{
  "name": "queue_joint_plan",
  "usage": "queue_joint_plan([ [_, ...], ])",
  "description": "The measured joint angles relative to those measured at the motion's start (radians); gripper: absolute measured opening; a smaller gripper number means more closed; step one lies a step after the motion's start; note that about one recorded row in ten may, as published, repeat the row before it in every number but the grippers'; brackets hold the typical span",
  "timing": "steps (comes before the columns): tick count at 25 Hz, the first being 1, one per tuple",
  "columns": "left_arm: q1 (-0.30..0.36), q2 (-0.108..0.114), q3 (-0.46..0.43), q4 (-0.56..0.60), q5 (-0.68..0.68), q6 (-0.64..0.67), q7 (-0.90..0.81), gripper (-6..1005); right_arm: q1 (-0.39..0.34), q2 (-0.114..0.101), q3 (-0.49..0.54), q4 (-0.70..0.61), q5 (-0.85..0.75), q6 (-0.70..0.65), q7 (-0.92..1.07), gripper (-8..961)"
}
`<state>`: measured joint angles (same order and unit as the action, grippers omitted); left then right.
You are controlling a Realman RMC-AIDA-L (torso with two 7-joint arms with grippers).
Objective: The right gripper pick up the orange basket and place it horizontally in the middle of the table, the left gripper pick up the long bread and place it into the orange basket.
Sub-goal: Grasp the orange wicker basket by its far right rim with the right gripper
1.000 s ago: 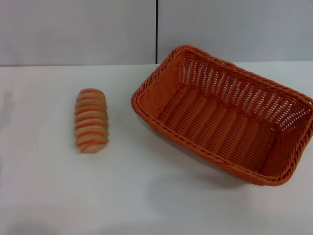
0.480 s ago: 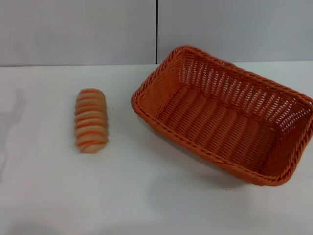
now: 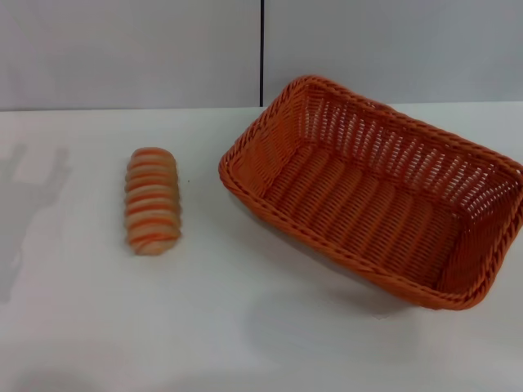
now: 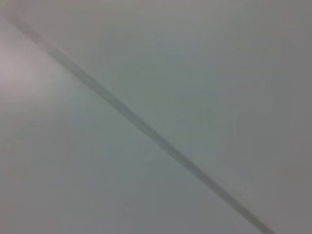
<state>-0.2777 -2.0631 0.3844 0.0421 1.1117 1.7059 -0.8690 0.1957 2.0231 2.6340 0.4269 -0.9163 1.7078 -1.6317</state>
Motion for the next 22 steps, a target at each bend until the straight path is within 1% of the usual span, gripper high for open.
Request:
queue_joint_plan([
  [1,0.000,0.000,0.006,0.003,0.000,0.002,0.003,844,0.006,-0.006,0.000,0.020,-0.020,0.002,0.006,652],
  [2,-0.003,0.000,0.012,0.008,0.000,0.003,0.003,844,0.022,-0.020,-0.001,0.058,-0.068,0.004,0.026,652],
  [3,-0.003,0.000,0.012,0.008,0.000,0.003,0.003,844,0.022,-0.020,-0.001,0.058,-0.068,0.004,0.026,653],
  [6,-0.004,0.000,0.016,0.008,0.001,0.003,0.003,845,0.046,-0.052,-0.002,0.101,-0.136,0.005,0.060,653],
  [7,-0.004,0.000,0.016,0.009,0.000,0.003,0.003,845,0.057,-0.069,-0.002,0.130,-0.168,0.003,0.082,652],
  [8,-0.004,0.000,0.016,0.009,0.000,0.003,0.003,845,0.057,-0.069,-0.002,0.130,-0.168,0.003,0.082,652],
  [11,-0.005,0.000,0.018,0.009,0.001,0.003,0.004,845,0.071,-0.100,-0.001,0.177,-0.217,-0.005,0.121,652],
  [12,-0.006,0.000,0.018,0.009,0.001,0.001,0.004,845,0.085,-0.125,0.002,0.198,-0.255,-0.008,0.144,652],
  [13,-0.006,0.000,0.018,0.009,0.001,0.001,0.004,846,0.085,-0.125,0.002,0.198,-0.255,-0.008,0.144,652],
  [14,-0.007,0.000,0.019,0.009,0.001,0.000,0.004,846,0.095,-0.139,0.004,0.207,-0.279,-0.009,0.157,651],
  [17,-0.011,0.000,0.020,0.008,0.000,-0.003,0.004,846,0.117,-0.173,0.009,0.243,-0.355,-0.024,0.196,651],
  [19,-0.011,0.000,0.021,0.008,0.000,-0.002,0.004,846,0.125,-0.189,0.009,0.287,-0.398,-0.048,0.233,652],
  [21,-0.010,-0.001,0.025,0.008,0.000,-0.001,0.004,845,0.128,-0.201,0.011,0.334,-0.420,-0.065,0.284,653],
  [22,-0.009,-0.001,0.027,0.008,0.000,-0.001,0.004,845,0.130,-0.215,0.013,0.385,-0.428,-0.068,0.341,653],
])
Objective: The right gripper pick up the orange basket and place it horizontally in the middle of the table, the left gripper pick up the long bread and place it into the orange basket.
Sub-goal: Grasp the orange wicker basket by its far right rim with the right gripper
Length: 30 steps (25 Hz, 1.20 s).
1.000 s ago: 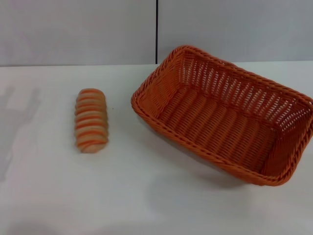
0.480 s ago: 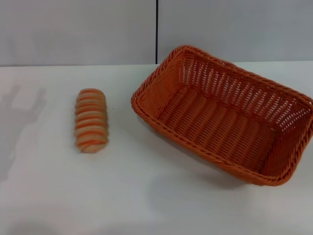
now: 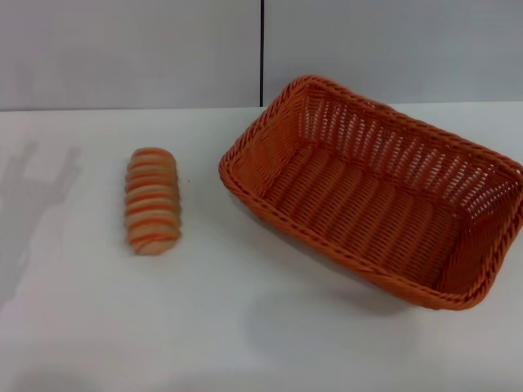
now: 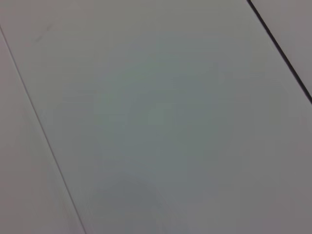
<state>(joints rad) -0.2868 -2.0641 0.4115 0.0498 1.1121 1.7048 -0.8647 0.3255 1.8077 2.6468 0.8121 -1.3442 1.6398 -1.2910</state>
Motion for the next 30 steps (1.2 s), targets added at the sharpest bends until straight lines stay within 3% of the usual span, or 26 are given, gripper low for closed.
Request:
queue_joint_plan([
  [7,-0.001,-0.001,0.006,-0.001,0.000,-0.003,0.011,844,0.009,-0.043,0.002,0.201,-0.131,0.004,0.186,652],
  [12,-0.012,-0.001,0.006,-0.001,0.000,-0.013,0.011,845,0.087,-0.087,-0.003,0.293,-0.352,0.079,0.259,653],
  [16,-0.018,-0.001,0.006,-0.004,0.000,-0.018,0.011,845,0.150,-0.102,-0.063,0.314,-0.467,0.186,0.271,651],
  [22,-0.016,-0.001,0.018,-0.002,0.000,-0.020,0.012,846,0.188,-0.095,-0.213,0.343,-0.594,0.190,0.285,653],
  [25,-0.019,-0.001,0.026,-0.002,0.000,-0.032,0.013,846,0.243,-0.071,-0.247,0.309,-0.721,0.170,0.285,653],
  [30,-0.027,-0.001,0.027,-0.001,0.000,-0.048,0.013,845,0.303,-0.048,-0.273,0.252,-0.865,0.098,0.278,652],
])
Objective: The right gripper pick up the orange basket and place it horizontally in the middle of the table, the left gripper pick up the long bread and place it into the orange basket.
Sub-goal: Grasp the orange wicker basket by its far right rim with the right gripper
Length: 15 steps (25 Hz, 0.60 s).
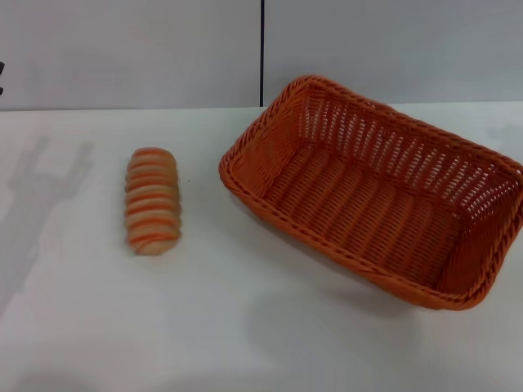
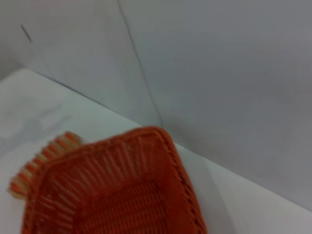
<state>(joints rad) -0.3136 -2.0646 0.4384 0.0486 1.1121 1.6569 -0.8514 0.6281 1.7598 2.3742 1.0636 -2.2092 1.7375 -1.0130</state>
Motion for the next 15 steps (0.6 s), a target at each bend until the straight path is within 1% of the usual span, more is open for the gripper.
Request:
queue_joint_plan([
  [6,-0.002,-0.001,0.000,-0.007,0.000,-0.004,0.004,845,0.015,0.006,-0.060,-0.049,-0.019,-0.075,-0.004,652],
  [11,0.002,-0.002,0.000,-0.009,0.000,-0.007,0.009,845,0.029,0.008,-0.105,-0.129,-0.032,-0.131,-0.026,651],
  [15,0.005,-0.002,0.002,-0.009,0.000,-0.008,0.009,844,0.033,0.020,-0.116,-0.172,-0.040,-0.149,-0.050,652],
])
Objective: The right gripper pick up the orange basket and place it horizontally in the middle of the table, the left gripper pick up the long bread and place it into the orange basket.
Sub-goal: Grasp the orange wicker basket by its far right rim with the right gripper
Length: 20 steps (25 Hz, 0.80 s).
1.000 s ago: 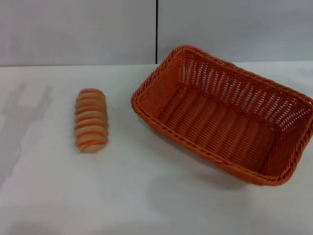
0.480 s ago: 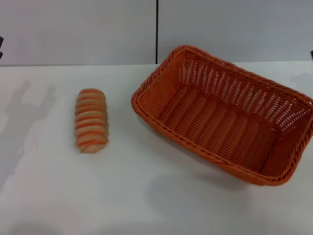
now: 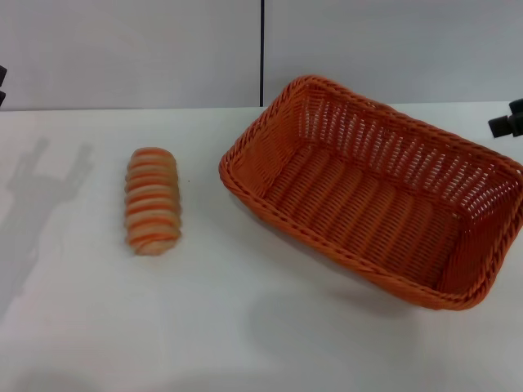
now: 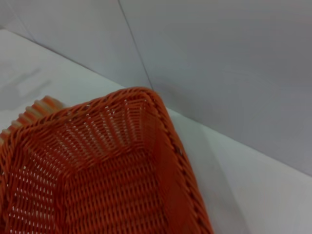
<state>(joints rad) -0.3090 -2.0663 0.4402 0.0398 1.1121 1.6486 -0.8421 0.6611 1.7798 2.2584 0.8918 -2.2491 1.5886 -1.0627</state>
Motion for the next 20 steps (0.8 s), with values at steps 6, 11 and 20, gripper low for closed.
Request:
queue_joint_plan([
  [6,0.001,0.000,0.003,0.000,0.000,0.000,0.000,845,-0.001,0.010,-0.010,-0.030,-0.002,-0.008,-0.013,653],
  [11,0.004,0.000,0.005,-0.001,0.000,0.000,-0.001,846,-0.006,0.032,-0.011,-0.036,-0.036,-0.014,-0.022,653],
  [20,0.019,0.000,0.005,-0.002,0.000,0.001,-0.010,845,-0.005,0.064,-0.011,-0.046,-0.088,-0.051,-0.025,653],
])
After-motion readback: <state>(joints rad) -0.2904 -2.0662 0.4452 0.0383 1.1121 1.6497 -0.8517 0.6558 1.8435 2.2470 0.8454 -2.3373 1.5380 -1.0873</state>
